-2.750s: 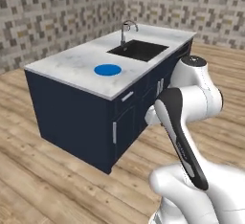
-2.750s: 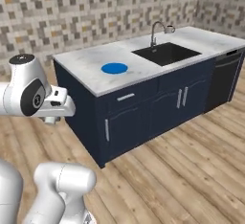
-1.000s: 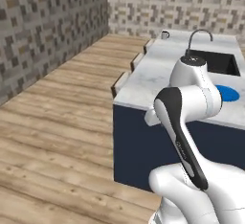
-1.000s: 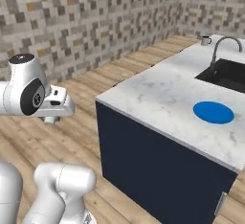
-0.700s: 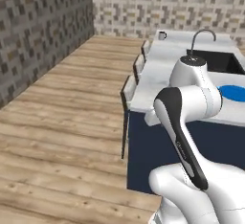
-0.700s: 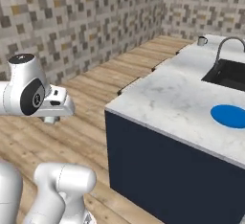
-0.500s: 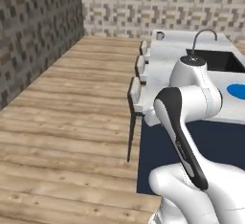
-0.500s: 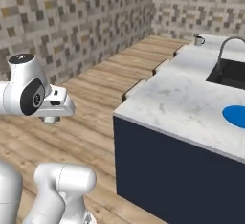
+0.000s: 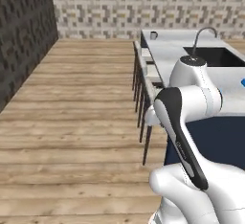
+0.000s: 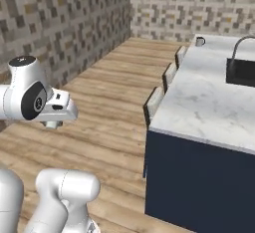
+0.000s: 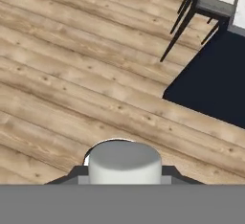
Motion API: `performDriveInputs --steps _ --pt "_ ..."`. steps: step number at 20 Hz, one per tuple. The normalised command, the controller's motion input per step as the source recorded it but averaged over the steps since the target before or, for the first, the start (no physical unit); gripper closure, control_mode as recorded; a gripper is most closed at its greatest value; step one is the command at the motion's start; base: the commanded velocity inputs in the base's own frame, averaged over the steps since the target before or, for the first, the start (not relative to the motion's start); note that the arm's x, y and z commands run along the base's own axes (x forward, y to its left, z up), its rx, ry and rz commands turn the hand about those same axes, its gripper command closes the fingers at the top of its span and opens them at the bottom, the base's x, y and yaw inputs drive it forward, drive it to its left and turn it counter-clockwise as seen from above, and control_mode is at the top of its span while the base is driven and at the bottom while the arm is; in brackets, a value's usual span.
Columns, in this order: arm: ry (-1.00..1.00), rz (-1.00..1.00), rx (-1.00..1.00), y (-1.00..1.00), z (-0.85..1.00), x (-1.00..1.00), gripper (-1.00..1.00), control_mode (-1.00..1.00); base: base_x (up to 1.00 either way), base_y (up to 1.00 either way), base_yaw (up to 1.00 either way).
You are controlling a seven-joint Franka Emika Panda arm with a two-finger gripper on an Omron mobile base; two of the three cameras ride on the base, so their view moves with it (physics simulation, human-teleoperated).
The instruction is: Pick up the marshmallow and place it in the cup of hot chocolate on the dining counter.
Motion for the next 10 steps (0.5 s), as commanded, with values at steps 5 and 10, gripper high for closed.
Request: performDriveInputs --steps 5,10 --pt "0.0 0.0 0.0 0.0 0.0 0.0 1.0 1.0 0.23 1.0 -0.45" --pt "0.0 0.0 0.0 0.0 0.0 0.0 1.0 1.0 0.31 0.99 -0.59"
